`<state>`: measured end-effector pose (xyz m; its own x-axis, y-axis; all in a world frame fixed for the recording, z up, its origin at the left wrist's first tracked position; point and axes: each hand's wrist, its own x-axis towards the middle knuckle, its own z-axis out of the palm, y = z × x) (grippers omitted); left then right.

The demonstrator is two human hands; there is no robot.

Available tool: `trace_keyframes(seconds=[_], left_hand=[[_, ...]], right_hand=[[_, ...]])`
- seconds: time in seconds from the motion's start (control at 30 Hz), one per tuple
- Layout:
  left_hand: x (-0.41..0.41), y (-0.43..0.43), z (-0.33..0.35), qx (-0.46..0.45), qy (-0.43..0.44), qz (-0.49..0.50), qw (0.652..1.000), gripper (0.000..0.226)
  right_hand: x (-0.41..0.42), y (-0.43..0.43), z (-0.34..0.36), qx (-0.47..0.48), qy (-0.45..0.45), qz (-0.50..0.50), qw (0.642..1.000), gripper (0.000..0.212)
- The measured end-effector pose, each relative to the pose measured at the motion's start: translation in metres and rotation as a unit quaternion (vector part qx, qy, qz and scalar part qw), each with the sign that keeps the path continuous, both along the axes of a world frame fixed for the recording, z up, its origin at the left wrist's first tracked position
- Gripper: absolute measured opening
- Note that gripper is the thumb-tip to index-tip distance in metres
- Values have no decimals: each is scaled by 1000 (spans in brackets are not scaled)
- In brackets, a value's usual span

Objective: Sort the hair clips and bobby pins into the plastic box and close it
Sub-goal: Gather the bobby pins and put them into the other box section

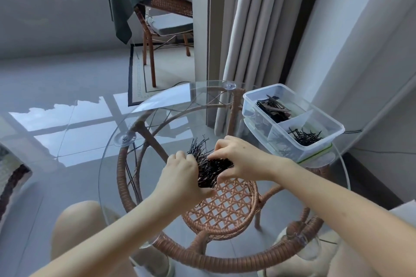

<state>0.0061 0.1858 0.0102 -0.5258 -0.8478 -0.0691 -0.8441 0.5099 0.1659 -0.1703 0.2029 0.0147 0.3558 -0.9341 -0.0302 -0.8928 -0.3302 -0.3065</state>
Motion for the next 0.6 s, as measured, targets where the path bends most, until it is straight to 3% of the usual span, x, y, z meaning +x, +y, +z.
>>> trace_keyframes(seconds=[0.13,0.3,0.6], left_hand=[[0,-12,6,20,40,14,999,46],[7,-22,14,69,78,3,995,28],[18,-24,16,117,99,6,988,41]], right_hand=[[0,-2,1,-42,5,72,997,26],[3,-3,7,-85,33,119,989,13],[-4,-10,40,-136,103,156,973,14]])
